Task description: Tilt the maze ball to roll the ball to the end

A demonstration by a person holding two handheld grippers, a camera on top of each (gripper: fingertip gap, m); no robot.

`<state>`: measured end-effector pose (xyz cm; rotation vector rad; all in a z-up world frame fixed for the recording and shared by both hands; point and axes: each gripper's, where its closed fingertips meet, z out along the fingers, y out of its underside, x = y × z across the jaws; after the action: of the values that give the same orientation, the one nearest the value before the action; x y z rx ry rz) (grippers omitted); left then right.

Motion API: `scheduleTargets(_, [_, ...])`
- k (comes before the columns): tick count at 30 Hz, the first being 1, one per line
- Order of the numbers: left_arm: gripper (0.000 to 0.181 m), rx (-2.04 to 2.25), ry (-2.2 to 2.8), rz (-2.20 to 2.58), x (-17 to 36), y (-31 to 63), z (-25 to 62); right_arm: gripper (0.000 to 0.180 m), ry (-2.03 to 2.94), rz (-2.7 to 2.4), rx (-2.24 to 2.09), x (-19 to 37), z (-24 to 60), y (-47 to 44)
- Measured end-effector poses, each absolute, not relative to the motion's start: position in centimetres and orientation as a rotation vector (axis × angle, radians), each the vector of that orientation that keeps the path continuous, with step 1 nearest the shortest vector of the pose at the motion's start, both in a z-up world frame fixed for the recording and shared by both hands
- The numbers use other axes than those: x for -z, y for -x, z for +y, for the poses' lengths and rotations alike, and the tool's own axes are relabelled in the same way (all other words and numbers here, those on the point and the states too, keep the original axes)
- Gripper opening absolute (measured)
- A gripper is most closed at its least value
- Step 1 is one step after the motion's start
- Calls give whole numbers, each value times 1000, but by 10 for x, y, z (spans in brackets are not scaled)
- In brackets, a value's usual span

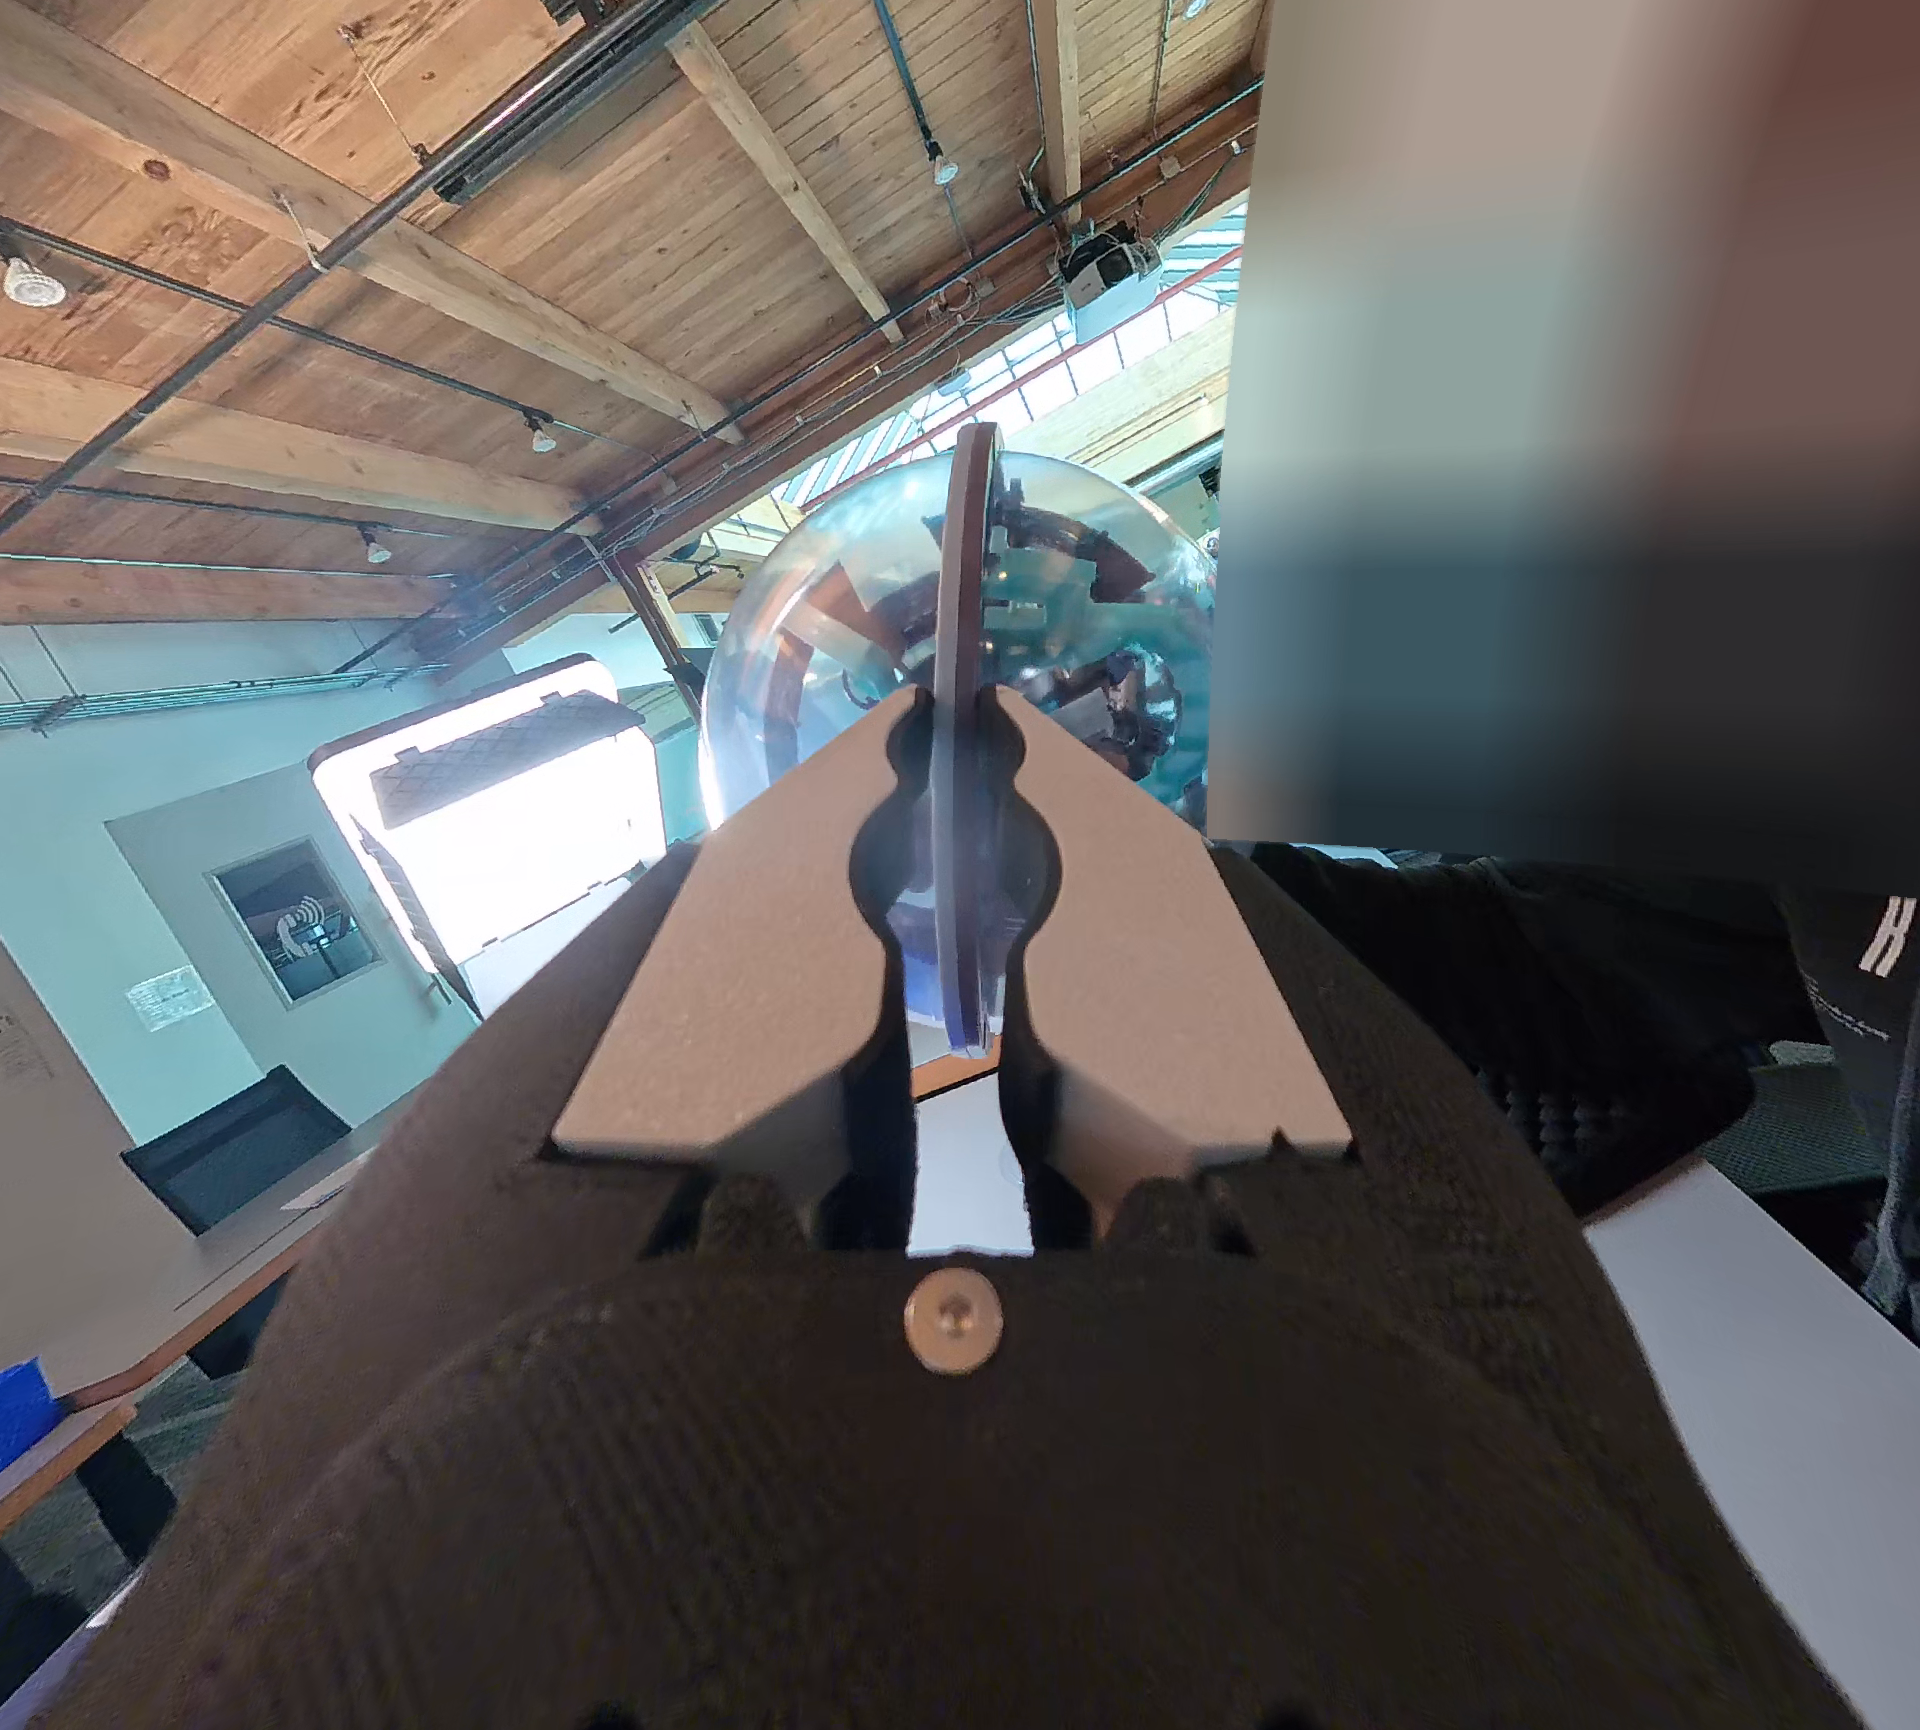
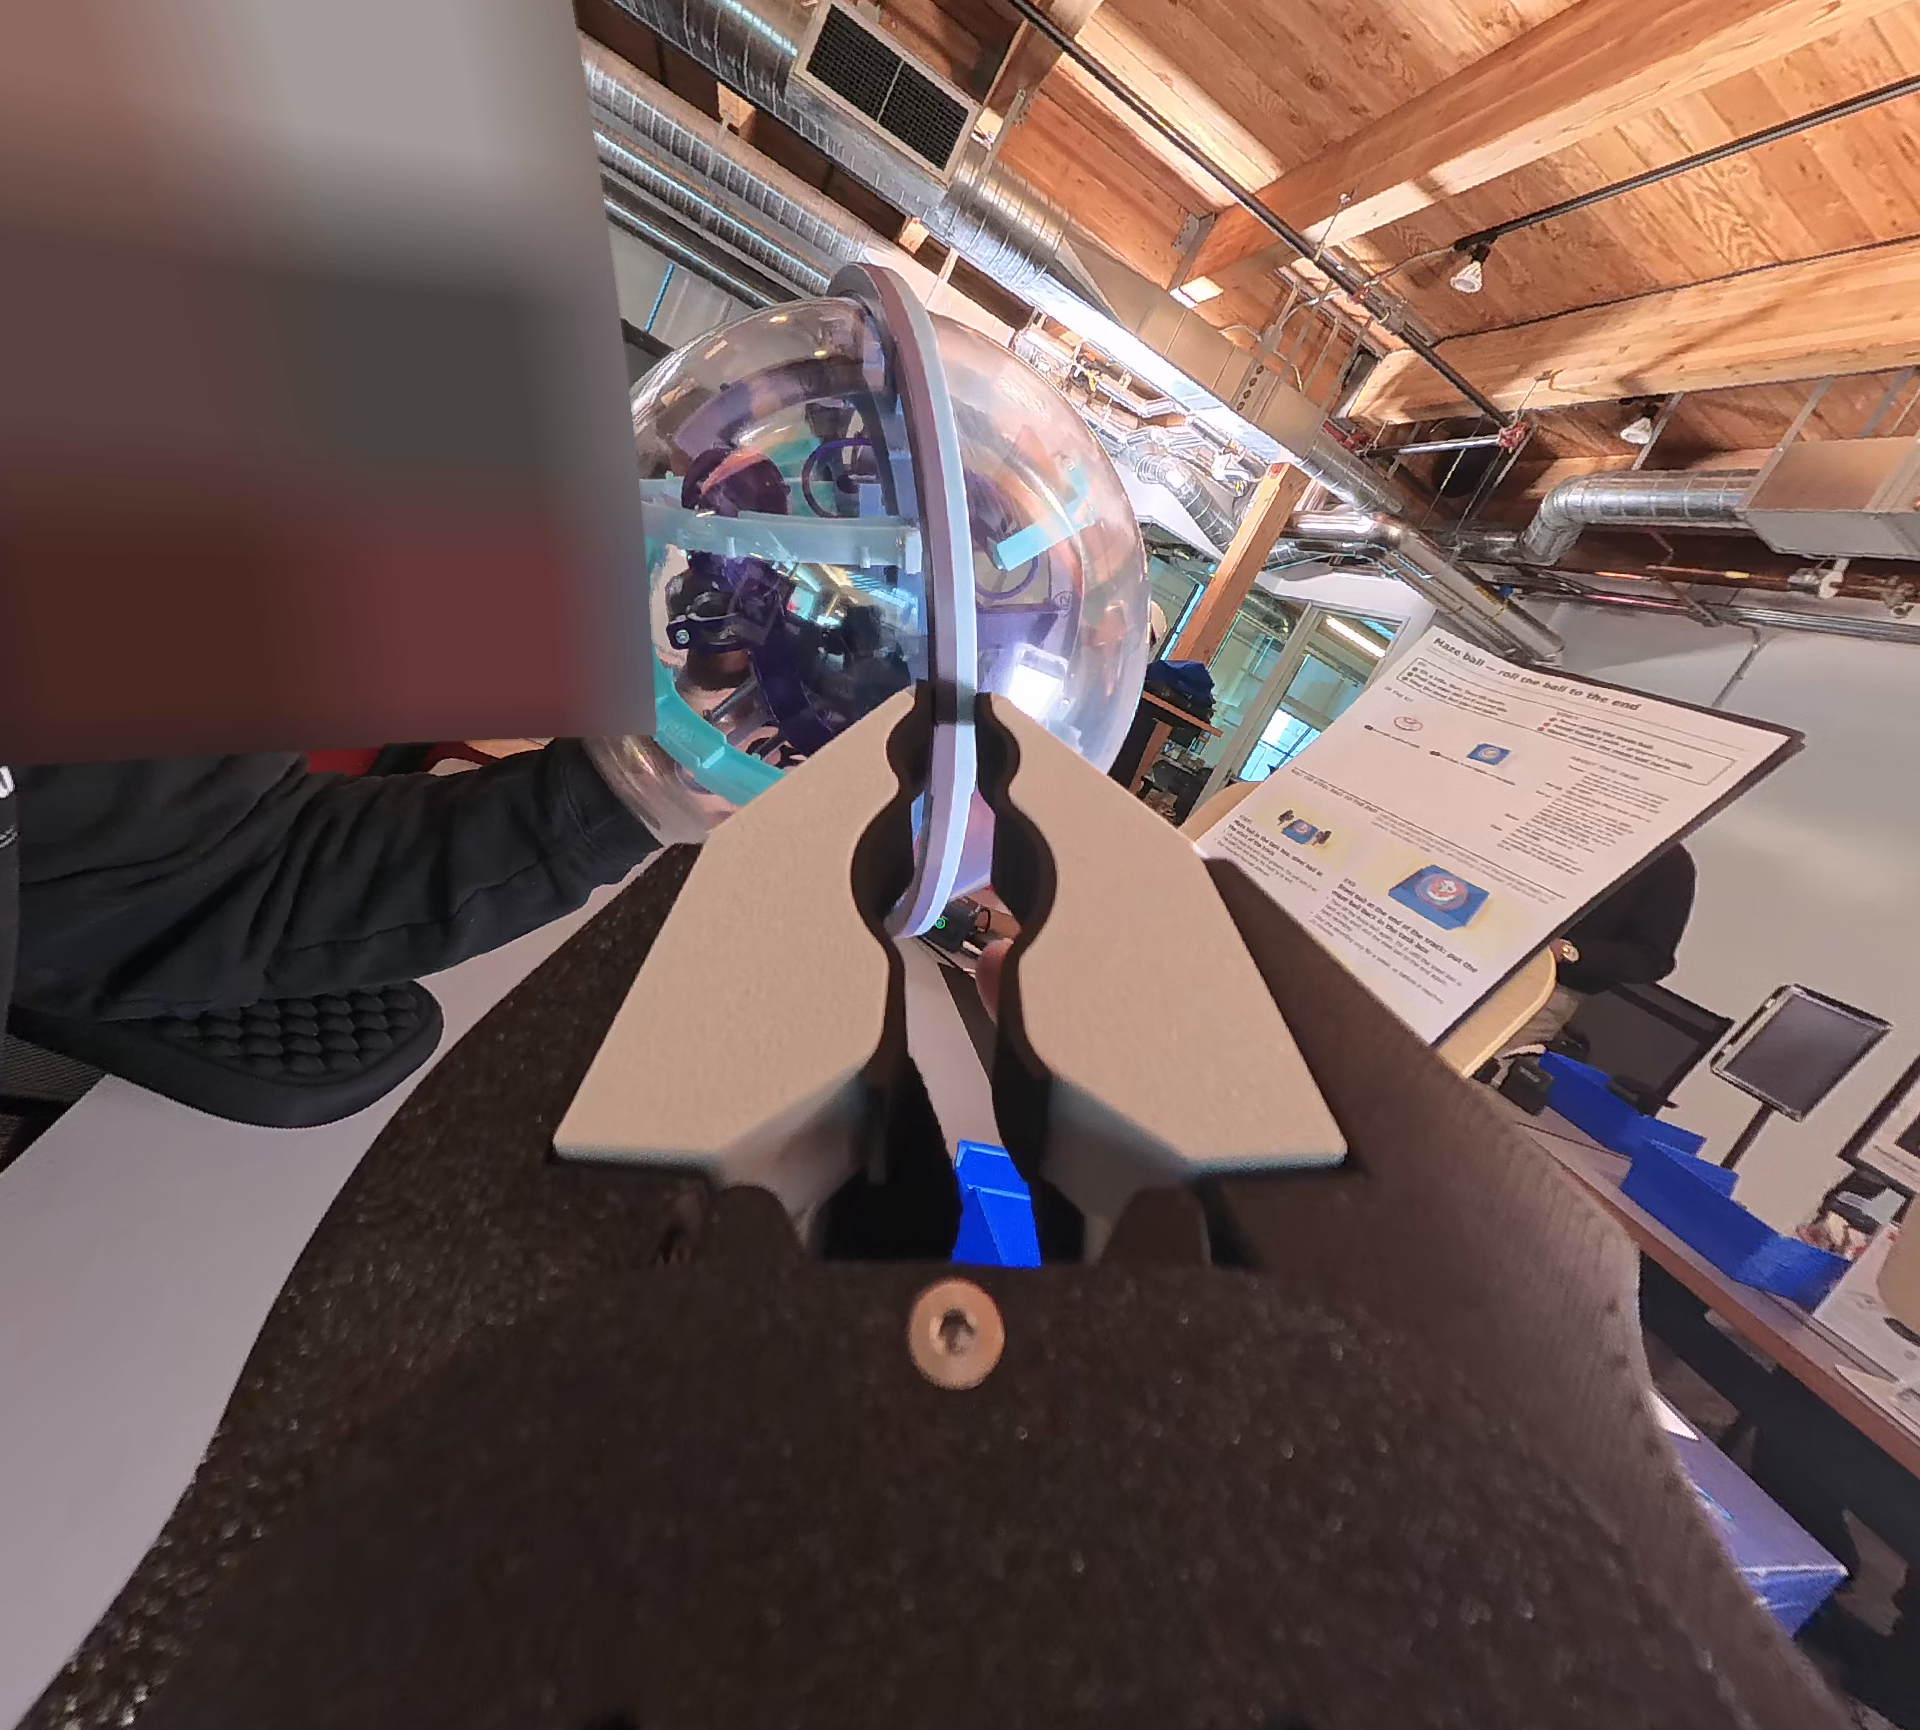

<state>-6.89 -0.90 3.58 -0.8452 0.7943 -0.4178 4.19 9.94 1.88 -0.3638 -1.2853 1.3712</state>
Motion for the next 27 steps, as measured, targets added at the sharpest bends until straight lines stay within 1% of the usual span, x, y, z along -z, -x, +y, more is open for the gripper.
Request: scheduleTargets(27, [7,487,987,653,-40,84,8,5,507,-1327,-1406,-11,109,-30])
